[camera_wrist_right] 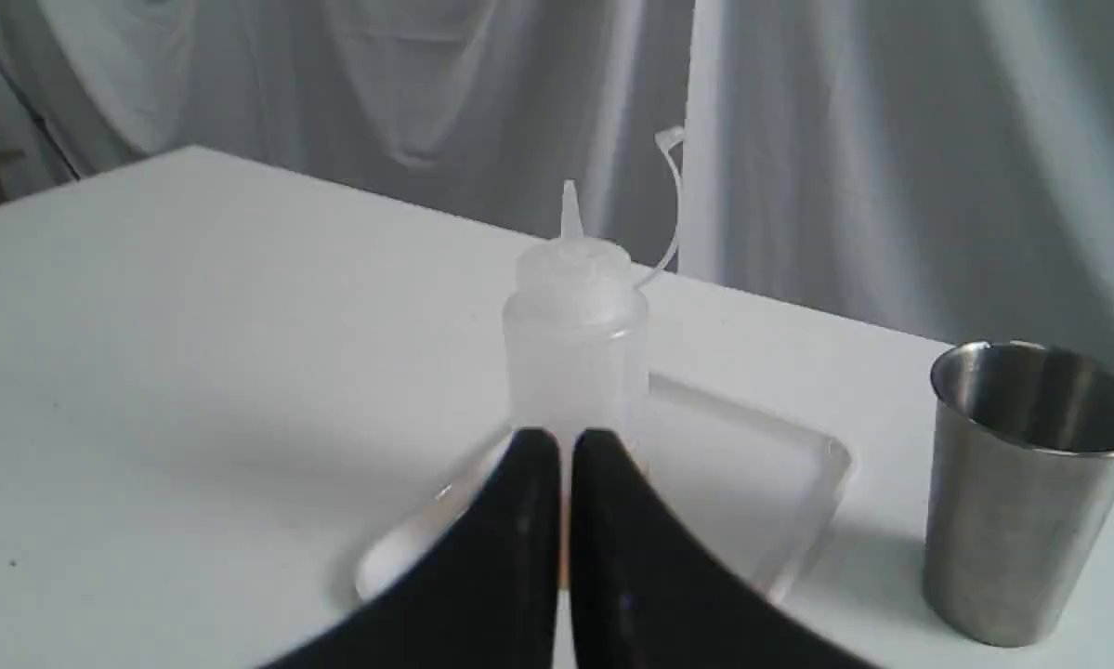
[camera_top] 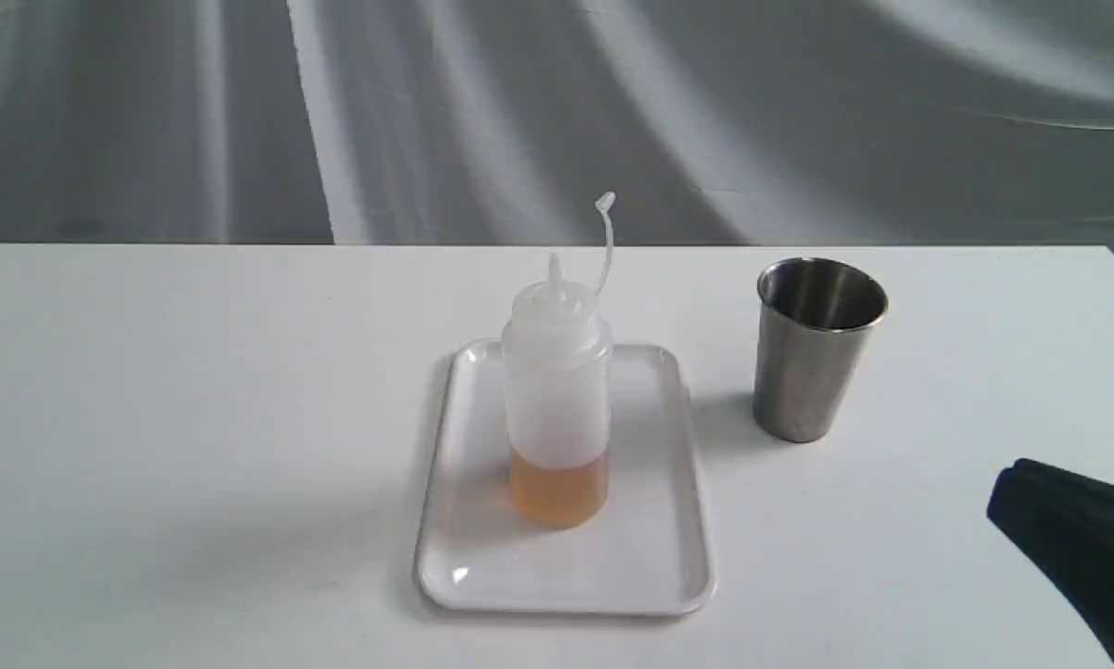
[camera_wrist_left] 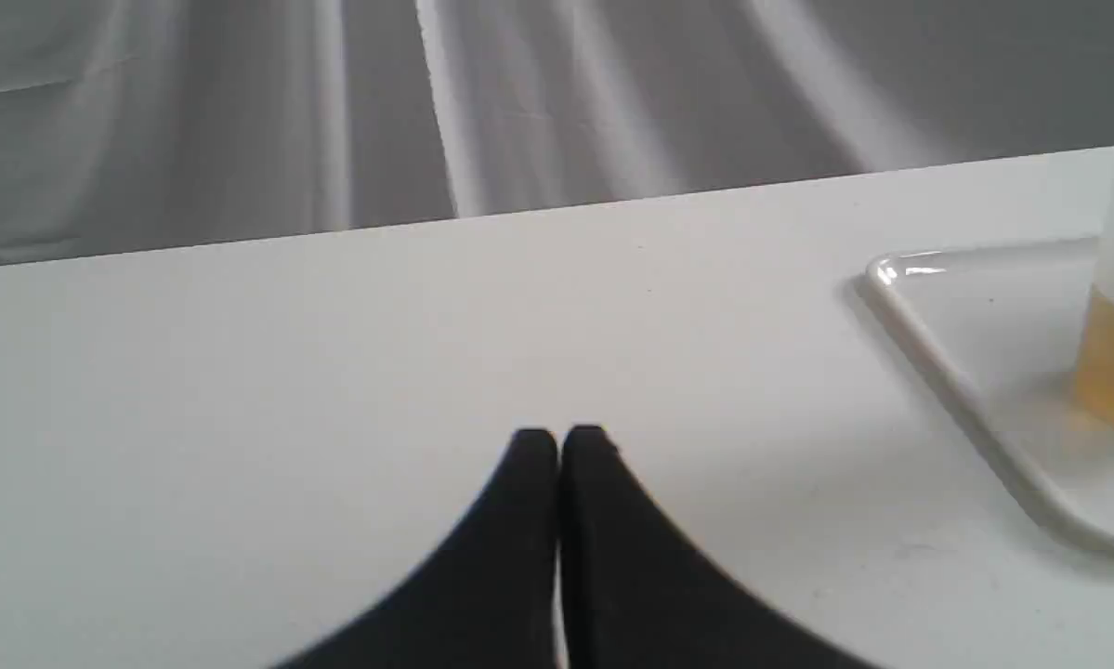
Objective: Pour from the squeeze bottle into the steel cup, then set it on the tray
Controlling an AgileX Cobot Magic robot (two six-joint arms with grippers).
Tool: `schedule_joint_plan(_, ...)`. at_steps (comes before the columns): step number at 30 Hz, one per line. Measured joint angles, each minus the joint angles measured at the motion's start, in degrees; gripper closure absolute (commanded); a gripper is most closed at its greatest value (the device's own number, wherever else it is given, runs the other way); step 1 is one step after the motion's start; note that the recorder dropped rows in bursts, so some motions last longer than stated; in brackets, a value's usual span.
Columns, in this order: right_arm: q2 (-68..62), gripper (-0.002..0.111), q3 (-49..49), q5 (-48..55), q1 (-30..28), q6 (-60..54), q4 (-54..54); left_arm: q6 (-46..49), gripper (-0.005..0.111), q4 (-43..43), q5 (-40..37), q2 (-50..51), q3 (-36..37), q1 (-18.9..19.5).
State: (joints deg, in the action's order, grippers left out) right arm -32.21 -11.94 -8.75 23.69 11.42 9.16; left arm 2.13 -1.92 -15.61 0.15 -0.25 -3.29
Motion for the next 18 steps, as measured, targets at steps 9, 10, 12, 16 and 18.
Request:
schedule_joint_plan(9, 3.12, 0.108, 0.45, 0.1, 0.0, 0.11, -1.8, 0.0, 0.107, 0.0, 0.0, 0.0, 0.0, 0.0)
schedule_joint_plan(10, 3.12, 0.108, 0.45, 0.1, 0.0, 0.11, -1.8, 0.0, 0.107, 0.0, 0.0, 0.0, 0.0, 0.0)
schedule_joint_plan(12, 3.12, 0.108, 0.45, 0.1, 0.0, 0.11, -1.8, 0.0, 0.107, 0.0, 0.0, 0.0, 0.0, 0.0)
schedule_joint_plan(16, 4.01, 0.108, 0.45, 0.33, 0.0, 0.11, -1.8, 0.0, 0.107, 0.0, 0.0, 0.0, 0.0, 0.0)
schedule_joint_plan(18, 6.04, 0.108, 0.45, 0.49, -0.35, 0.11, -1.8, 0.0, 0.107, 0.0, 0.0, 0.0, 0.0, 0.0)
